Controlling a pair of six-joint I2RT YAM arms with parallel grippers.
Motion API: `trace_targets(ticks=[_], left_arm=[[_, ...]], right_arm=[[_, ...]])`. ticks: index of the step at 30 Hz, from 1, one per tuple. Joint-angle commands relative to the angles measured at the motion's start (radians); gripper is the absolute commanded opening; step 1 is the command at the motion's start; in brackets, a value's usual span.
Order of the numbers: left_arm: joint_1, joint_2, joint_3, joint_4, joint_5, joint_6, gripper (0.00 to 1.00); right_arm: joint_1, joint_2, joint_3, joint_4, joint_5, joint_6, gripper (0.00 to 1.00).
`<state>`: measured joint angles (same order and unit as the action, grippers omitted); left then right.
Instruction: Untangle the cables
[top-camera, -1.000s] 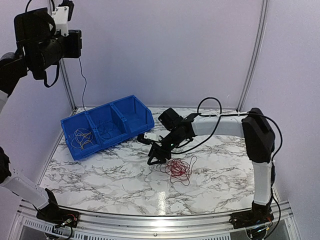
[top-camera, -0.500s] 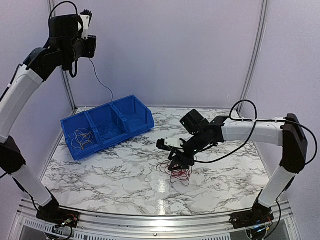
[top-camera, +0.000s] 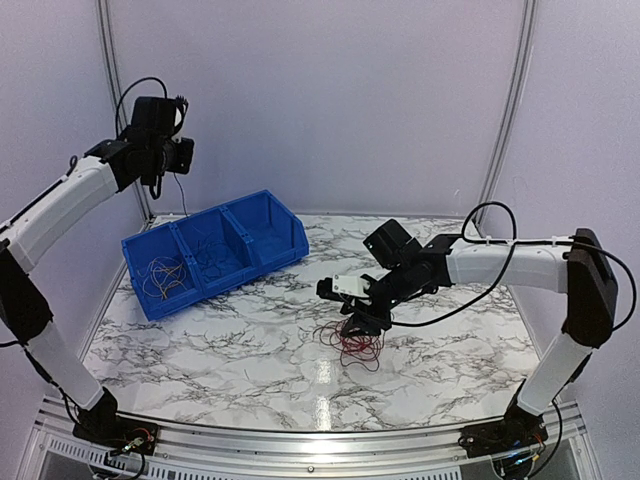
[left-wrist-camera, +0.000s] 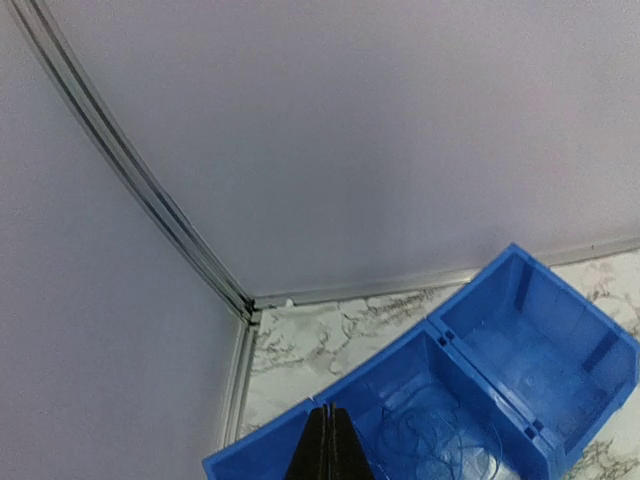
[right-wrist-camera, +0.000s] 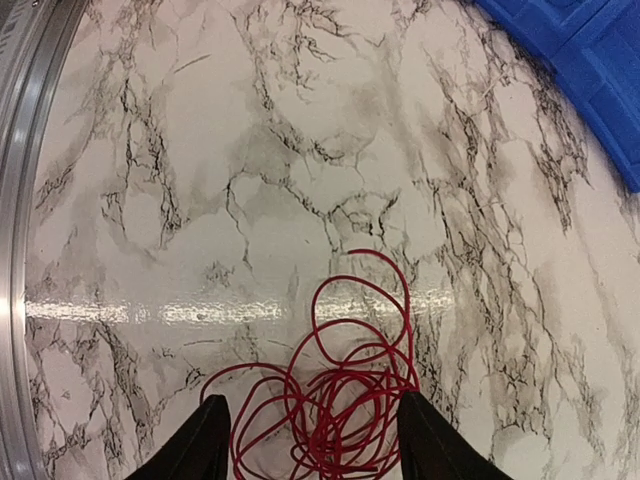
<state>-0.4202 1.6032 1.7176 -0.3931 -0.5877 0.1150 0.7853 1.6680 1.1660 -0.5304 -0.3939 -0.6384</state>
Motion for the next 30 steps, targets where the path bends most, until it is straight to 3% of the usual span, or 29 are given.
trace_targets(ticks=[1, 15, 22, 30], left_arm=[[0.001, 0.042, -0.124, 0.115, 0.103, -0.074, 0.00], [0.070, 0.356, -0.145, 0.177, 0.262, -0.201, 0.00], [0.088, 0.400, -0.177, 0.168, 0.321, -0.253, 0.00], [0.095, 0.371, -0.178, 0.105, 0.356, -0.270, 0.43]], right_arm=[[-0.011, 0.013, -0.004, 0.030, 0.029, -0.024, 0.58], [-0.011, 0.054, -0.009, 0.034, 0.057, -0.032, 0.58], [-0.011, 0.065, -0.008, 0.033, 0.054, -0.036, 0.58], [-0.010, 0.078, -0.002, 0.026, 0.049, -0.035, 0.59]])
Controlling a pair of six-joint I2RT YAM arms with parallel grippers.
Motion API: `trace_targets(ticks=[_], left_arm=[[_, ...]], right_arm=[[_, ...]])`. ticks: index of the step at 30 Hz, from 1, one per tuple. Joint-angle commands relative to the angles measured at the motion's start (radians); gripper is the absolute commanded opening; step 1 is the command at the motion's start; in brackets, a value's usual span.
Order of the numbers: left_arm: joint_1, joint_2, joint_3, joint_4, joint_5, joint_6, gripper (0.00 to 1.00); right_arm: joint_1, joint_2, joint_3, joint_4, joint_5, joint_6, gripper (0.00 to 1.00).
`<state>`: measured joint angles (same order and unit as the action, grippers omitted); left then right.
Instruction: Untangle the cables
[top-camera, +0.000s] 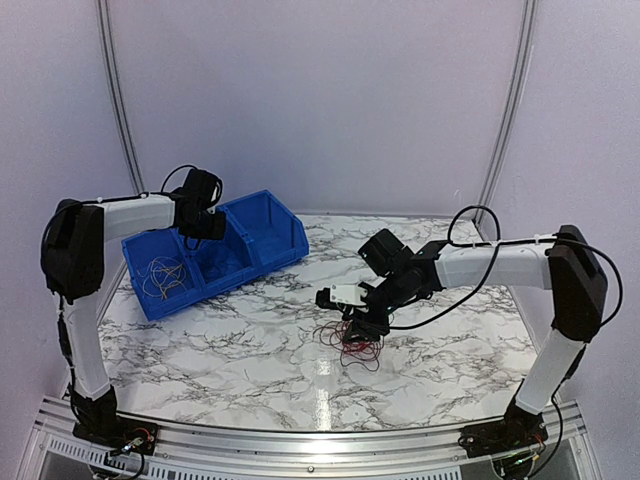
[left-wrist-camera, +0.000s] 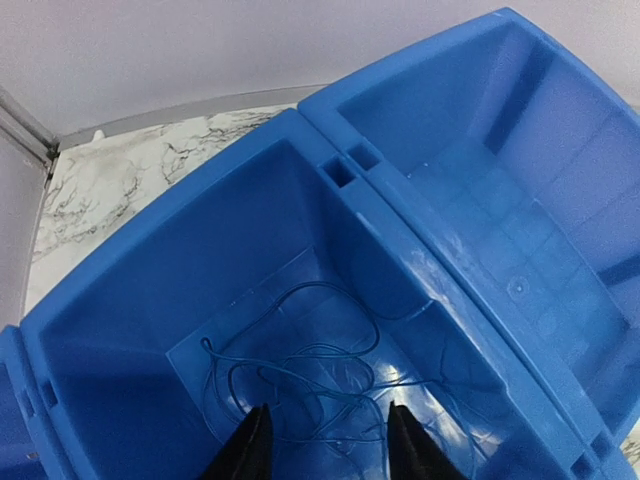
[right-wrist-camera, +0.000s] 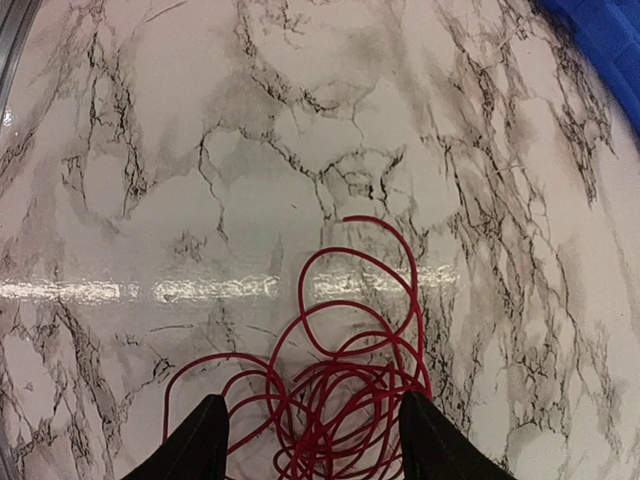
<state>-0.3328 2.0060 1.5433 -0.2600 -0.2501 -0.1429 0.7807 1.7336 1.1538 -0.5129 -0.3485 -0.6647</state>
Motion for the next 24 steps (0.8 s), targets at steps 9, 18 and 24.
trace_targets(ticks=[9, 18, 24], left_arm=[[-0.018, -0.292, -0.096, -0.038, 0.087, -0.004, 0.54], [-0.331, -0.506, -0.243, 0.188, 0.154, 0.236, 0.54], [-0.519, -0.393, -0.268, 0.227, 0.149, 0.166, 0.54]], right_arm=[[-0.033, -0.031, 0.037, -0.002, 0.009, 0.014, 0.59], [-0.284, -0.174, 0.057, -0.021, -0.080, 0.066, 0.57], [-0.314, -0.229, -0.063, -0.056, -0.091, 0.024, 0.57]])
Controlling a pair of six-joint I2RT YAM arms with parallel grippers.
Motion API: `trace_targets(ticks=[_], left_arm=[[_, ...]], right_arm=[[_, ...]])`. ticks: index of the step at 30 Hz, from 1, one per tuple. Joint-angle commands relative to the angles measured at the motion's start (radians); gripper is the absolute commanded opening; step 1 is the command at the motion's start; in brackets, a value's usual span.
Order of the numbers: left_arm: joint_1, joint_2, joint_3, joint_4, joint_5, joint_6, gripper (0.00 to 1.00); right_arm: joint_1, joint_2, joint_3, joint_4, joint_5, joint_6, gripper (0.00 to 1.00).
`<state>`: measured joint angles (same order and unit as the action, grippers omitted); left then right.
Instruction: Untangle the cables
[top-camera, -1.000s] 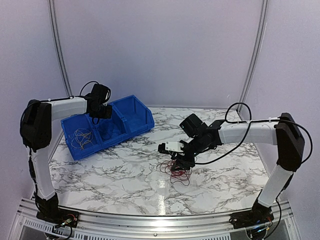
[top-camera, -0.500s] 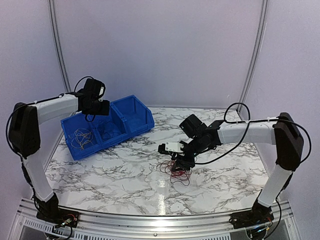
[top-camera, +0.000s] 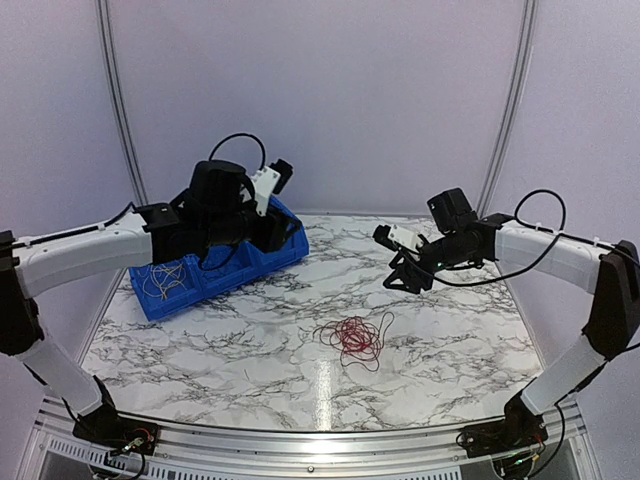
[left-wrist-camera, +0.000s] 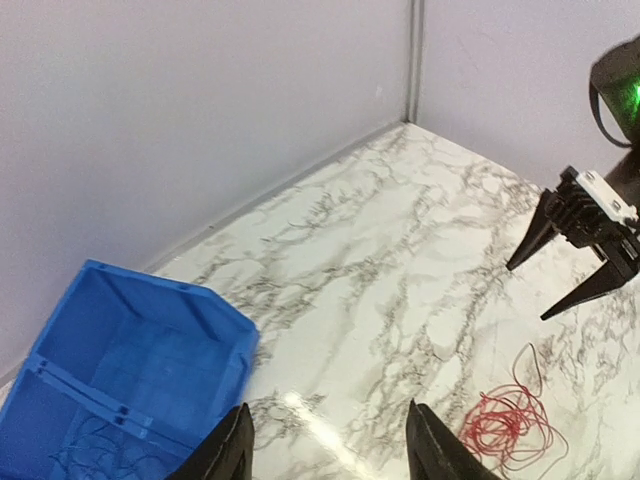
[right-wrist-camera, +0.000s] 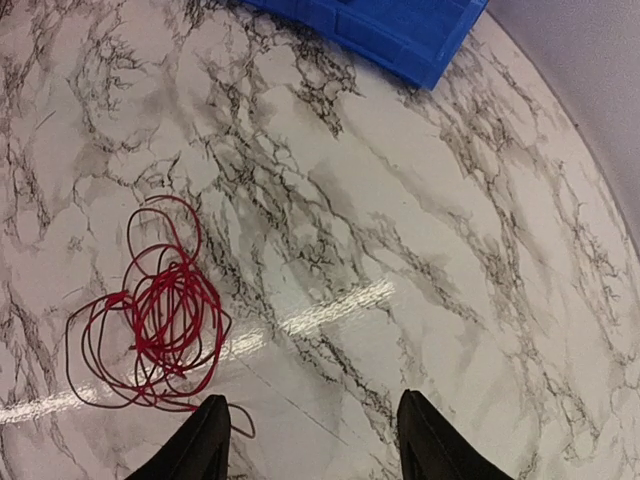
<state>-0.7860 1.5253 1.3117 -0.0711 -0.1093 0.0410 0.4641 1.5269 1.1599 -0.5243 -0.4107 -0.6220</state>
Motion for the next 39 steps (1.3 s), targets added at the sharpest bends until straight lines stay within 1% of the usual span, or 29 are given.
trace_targets(ticks=[1, 4, 7, 9, 11, 13, 16, 23, 27, 33, 36, 39], left_arm=[[-0.088, 0.109, -0.044, 0.038, 0.013, -0.049, 0.53], [-0.147, 0.147, -0.081, 0.059, 0.013, -0.148, 0.52], [-0.195, 0.141, -0.189, 0.183, 0.016, -0.214, 0.52], [-0.219, 0.138, -0.276, 0.315, 0.052, -0.264, 0.52], [-0.246, 0.157, -0.327, 0.414, 0.075, -0.303, 0.51], [-0.283, 0.198, -0.326, 0.463, 0.078, -0.307, 0.51], [-0.324, 0.278, -0.258, 0.467, 0.052, -0.337, 0.50], [-0.338, 0.399, -0.180, 0.467, -0.060, -0.469, 0.46], [-0.337, 0.449, -0.133, 0.467, -0.066, -0.484, 0.38], [-0.333, 0.523, -0.054, 0.467, -0.018, -0.506, 0.28], [-0.328, 0.537, -0.047, 0.467, -0.009, -0.536, 0.18], [-0.328, 0.516, -0.062, 0.467, -0.014, -0.547, 0.08]], right_arm=[[0.004, -0.027, -0.081, -0.046, -0.044, -0.019, 0.58], [0.012, -0.036, -0.106, -0.043, -0.117, -0.016, 0.58], [0.045, -0.042, -0.130, -0.001, -0.135, -0.022, 0.57], [0.079, -0.021, -0.123, 0.002, -0.127, -0.021, 0.57], [0.088, 0.001, -0.107, 0.000, -0.153, -0.012, 0.57], [0.088, 0.011, -0.119, 0.039, -0.168, 0.014, 0.56], [0.088, 0.019, -0.122, 0.068, -0.131, 0.029, 0.56], [0.068, -0.053, -0.196, 0.126, -0.069, 0.047, 0.56], [0.050, -0.083, -0.208, 0.132, -0.064, 0.046, 0.56], [0.048, -0.094, -0.215, 0.136, -0.040, 0.041, 0.57], [0.047, -0.101, -0.219, 0.139, -0.039, 0.038, 0.56], [0.047, -0.105, -0.220, 0.141, -0.030, 0.038, 0.56]])
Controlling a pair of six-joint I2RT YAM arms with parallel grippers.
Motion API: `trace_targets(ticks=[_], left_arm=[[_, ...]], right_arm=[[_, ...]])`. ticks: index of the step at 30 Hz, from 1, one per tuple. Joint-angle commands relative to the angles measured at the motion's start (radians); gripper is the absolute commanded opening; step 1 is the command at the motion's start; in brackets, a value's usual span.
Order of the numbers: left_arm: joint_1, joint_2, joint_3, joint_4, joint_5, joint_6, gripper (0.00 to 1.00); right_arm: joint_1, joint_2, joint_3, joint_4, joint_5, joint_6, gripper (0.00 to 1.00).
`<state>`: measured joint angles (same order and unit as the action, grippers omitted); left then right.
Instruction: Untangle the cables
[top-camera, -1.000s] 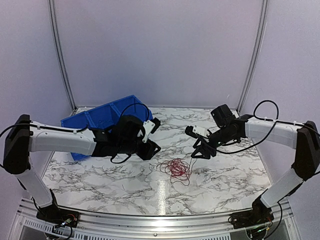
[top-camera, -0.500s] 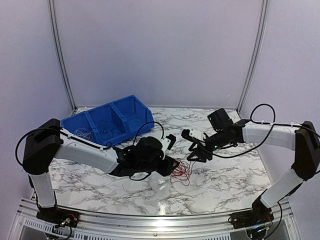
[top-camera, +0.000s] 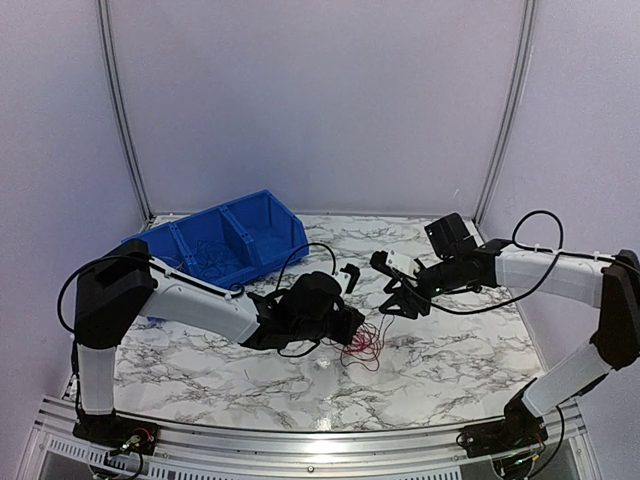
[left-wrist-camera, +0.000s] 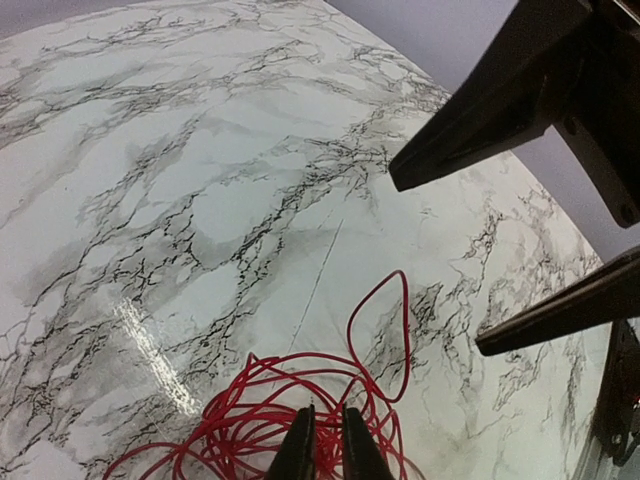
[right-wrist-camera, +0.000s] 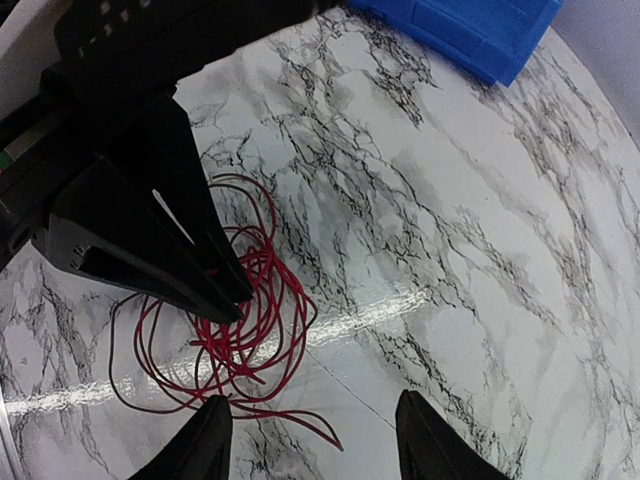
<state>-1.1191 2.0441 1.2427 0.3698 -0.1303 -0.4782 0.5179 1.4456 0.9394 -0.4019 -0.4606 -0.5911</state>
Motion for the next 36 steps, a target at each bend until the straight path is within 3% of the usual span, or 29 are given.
trace_targets(ticks=[1, 5, 19, 23, 26, 36], left_arm=[[0.005, -0.022, -0.001, 0.026, 0.006, -0.032, 0.06], [0.004, -0.116, -0.041, 0.023, 0.008, -0.024, 0.00], [0.004, -0.374, -0.100, -0.102, -0.040, 0.065, 0.00], [0.004, -0.443, -0.021, -0.191, -0.086, 0.103, 0.00], [0.003, -0.479, 0.047, -0.247, -0.111, 0.135, 0.00], [0.002, -0.574, 0.115, -0.270, -0.193, 0.143, 0.00]], right_arm=[[-0.008, -0.025, 0.000, 0.020, 0.019, 0.006, 0.56], [-0.006, -0.013, -0.004, 0.017, 0.000, -0.003, 0.56], [0.021, -0.019, -0.004, 0.024, -0.071, 0.002, 0.58], [0.043, -0.047, 0.014, 0.085, -0.204, 0.058, 0.73], [0.096, -0.035, 0.036, 0.148, -0.205, 0.087, 0.82], [0.199, 0.224, 0.105, 0.345, -0.196, 0.204, 0.87]])
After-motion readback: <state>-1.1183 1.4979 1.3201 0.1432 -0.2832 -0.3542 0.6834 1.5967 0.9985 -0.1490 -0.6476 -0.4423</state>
